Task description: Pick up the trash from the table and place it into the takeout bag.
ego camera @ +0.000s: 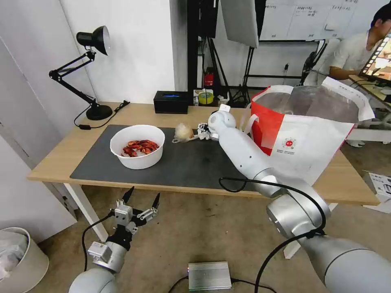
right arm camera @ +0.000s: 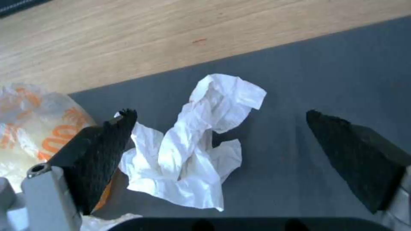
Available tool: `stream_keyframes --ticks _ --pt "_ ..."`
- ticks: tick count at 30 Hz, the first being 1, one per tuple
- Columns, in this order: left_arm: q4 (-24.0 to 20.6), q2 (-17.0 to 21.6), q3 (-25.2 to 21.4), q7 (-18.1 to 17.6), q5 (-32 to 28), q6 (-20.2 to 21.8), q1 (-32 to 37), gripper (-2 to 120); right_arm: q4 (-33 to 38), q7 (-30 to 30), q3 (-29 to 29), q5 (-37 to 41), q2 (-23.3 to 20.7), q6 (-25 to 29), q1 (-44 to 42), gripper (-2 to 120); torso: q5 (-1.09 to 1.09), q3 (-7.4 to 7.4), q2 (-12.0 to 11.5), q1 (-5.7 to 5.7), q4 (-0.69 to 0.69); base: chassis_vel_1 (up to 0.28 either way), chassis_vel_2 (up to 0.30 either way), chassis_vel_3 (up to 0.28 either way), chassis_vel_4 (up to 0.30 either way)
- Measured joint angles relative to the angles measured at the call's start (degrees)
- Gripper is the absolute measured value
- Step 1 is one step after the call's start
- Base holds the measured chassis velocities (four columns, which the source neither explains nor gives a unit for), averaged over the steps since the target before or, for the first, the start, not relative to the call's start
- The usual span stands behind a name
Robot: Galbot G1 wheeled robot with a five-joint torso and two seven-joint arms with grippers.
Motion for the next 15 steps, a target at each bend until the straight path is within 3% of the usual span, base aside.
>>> stream_keyframes --ticks 7,15 --pt "-0.2 -0.1 -0.1 0.0 0.0 -0.2 0.3 100 -1.5 -1.3 -0.6 -0.4 0.0 -0.8 0.9 99 0.0 0.0 0.0 0.0 0.0 0.0 0.0 0.0 0.0" --pt "-0.4 -0.2 -0.2 0.0 0.0 -0.2 0.3 100 -2.2 -1.3 -0.4 -0.4 0.0 -0.9 1.0 72 0.01 0.0 0.0 0.0 0.0 0.0 0.0 0.0 0.0"
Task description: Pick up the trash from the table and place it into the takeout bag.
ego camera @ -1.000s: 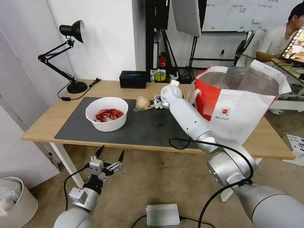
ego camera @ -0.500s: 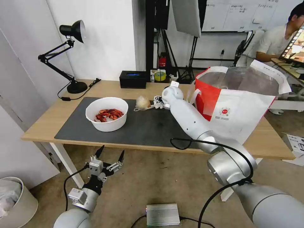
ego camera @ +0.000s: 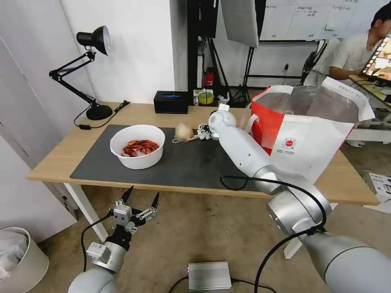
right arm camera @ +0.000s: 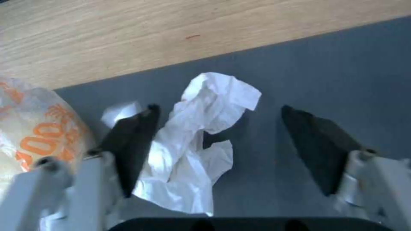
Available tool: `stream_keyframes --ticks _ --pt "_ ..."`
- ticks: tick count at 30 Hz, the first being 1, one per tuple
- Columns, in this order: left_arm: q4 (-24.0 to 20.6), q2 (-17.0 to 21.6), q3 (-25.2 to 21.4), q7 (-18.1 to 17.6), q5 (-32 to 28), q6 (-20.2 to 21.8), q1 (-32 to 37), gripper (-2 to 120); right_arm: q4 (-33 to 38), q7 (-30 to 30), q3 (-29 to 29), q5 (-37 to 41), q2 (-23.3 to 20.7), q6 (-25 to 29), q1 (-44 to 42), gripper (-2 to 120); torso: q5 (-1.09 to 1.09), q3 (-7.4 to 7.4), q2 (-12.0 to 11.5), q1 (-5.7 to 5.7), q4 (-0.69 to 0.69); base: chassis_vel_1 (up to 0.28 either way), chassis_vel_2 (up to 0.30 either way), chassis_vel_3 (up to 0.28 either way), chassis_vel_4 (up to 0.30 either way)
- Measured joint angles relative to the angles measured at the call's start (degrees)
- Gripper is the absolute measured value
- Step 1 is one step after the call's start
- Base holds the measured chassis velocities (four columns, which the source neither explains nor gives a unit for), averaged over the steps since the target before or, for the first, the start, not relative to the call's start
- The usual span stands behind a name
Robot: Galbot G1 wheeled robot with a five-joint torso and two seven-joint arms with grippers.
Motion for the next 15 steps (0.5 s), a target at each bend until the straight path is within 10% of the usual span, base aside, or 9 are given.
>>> stream_keyframes --ticks 15 --pt "0.0 -0.7 0.4 0.0 0.0 0.0 -0.2 100 0.4 0.4 0.2 0.1 -0.1 -0.4 -1.0 19 0.0 -0.01 0.0 0.0 -0.02 0.0 0.0 0.0 0.0"
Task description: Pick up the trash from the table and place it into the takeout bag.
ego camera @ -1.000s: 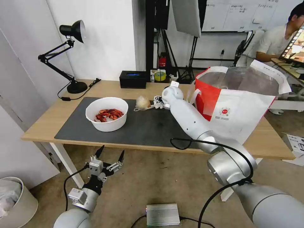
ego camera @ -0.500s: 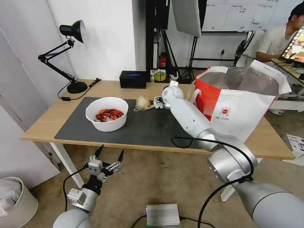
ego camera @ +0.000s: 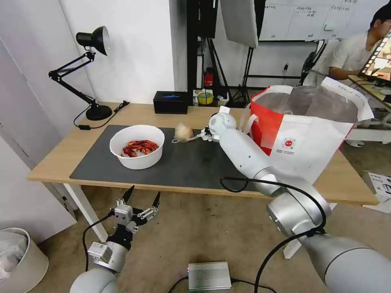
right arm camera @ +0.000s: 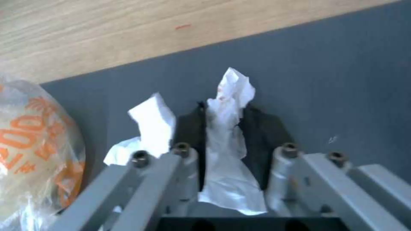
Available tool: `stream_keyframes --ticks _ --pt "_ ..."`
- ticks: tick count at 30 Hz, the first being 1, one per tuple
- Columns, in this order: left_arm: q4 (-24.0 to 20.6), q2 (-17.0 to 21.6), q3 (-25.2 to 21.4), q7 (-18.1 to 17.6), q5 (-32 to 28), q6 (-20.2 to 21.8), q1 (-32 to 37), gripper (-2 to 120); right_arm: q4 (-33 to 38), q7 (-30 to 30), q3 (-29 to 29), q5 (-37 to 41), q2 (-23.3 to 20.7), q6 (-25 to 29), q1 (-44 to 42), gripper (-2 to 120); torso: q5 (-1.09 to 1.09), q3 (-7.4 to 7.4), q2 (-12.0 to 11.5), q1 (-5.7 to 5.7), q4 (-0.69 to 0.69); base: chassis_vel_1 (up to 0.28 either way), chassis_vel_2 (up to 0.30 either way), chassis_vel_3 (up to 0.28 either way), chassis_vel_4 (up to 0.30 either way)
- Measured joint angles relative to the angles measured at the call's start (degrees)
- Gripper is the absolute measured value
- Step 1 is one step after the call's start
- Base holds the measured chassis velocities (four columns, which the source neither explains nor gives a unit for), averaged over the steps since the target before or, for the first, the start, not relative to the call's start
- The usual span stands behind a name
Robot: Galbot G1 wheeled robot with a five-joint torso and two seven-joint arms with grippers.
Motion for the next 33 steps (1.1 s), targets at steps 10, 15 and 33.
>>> stream_keyframes --ticks 10,15,33 --pt "-0.5 0.1 -0.8 0.0 0.0 0.0 0.5 100 0.7 0.1 0.1 0.6 0.0 -0.2 -0.2 0 0.01 0.02 0.0 0.0 0.03 0.0 0.0 0.0 0.0" --pt "-0.6 0.1 -1.0 -0.1 -0.1 0.0 0.5 100 1.5 0.4 0.3 0.7 0.0 -0.2 -0.5 0 0.01 0.02 0.0 0.0 0.03 0.0 0.0 0.0 0.0" --pt "-1.2 0.1 -1.3 -0.3 -0.2 0.0 0.9 100 11.0 -2.5 0.2 -3.0 -2.5 5.2 -0.7 0 0.01 0.01 0.0 0.0 0.03 0.0 0.0 0.0 0.0"
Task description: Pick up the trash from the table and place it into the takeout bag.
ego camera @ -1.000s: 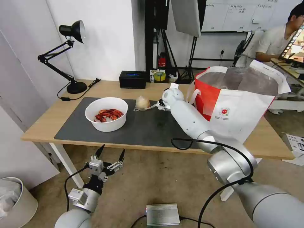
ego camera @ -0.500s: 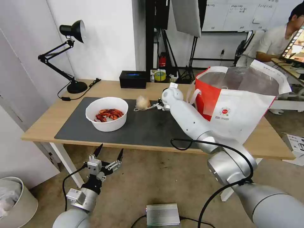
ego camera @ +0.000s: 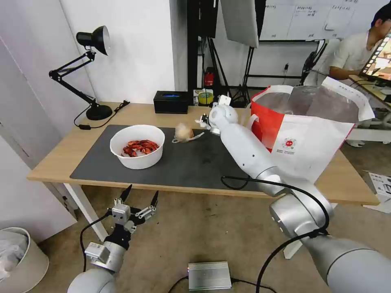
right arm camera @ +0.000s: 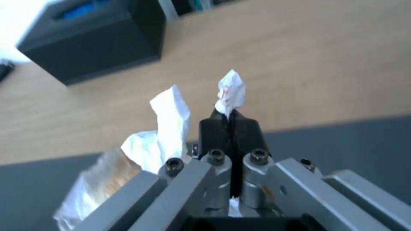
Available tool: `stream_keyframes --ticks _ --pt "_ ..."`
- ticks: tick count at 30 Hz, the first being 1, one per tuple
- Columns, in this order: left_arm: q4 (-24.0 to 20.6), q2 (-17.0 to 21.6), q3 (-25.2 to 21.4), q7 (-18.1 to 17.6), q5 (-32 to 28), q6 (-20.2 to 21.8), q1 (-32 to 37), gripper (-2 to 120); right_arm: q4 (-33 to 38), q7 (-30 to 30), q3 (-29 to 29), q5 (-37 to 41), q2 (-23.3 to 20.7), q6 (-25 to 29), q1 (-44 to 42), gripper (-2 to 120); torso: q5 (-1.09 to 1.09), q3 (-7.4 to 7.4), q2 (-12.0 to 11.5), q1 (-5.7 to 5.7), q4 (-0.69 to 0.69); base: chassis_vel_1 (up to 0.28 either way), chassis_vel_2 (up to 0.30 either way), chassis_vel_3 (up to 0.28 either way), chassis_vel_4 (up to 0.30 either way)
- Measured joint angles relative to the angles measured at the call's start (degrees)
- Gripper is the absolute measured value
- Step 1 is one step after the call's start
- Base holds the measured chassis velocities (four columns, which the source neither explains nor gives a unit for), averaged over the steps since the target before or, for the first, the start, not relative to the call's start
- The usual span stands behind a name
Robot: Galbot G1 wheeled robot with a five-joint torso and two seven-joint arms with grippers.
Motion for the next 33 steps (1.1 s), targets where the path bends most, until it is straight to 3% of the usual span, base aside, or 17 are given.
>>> stream_keyframes --ticks 13,16,23,27,33 --pt "-0.2 -0.1 -0.4 -0.1 -0.3 0.0 0.0 100 22.1 2.6 -6.0 -2.1 -10.9 4.3 -8.8 0 0.02 0.0 0.0 0.0 -0.03 0.0 0.0 0.0 0.0" --pt "-0.1 -0.1 0.1 -0.1 -0.4 0.1 -0.1 100 32.6 2.7 -7.2 -5.2 -16.1 6.6 -13.5 0 0.01 0.0 0.0 0.0 -0.02 0.0 0.0 0.0 0.0" --pt "-0.1 -0.2 0.3 -0.2 -0.6 0.3 -0.1 100 46.3 2.4 -7.0 -7.1 -21.8 8.6 -18.3 0 0.01 0.0 0.0 0.0 -0.01 0.0 0.0 0.0 0.0" --pt "-0.1 -0.6 0.3 -0.2 -0.5 0.3 0.1 100 49.6 1.8 -6.4 -8.9 -23.2 9.6 -19.1 0 0.0 0.0 0.0 0.0 -0.01 0.0 0.0 0.0 0.0" --pt "-0.4 -1.1 0.1 -0.2 -0.4 0.3 1.0 100 56.6 1.2 -3.1 -18.5 -26.6 11.5 -20.1 0 0.0 0.0 0.0 -0.01 0.0 0.0 0.0 0.0 0.0"
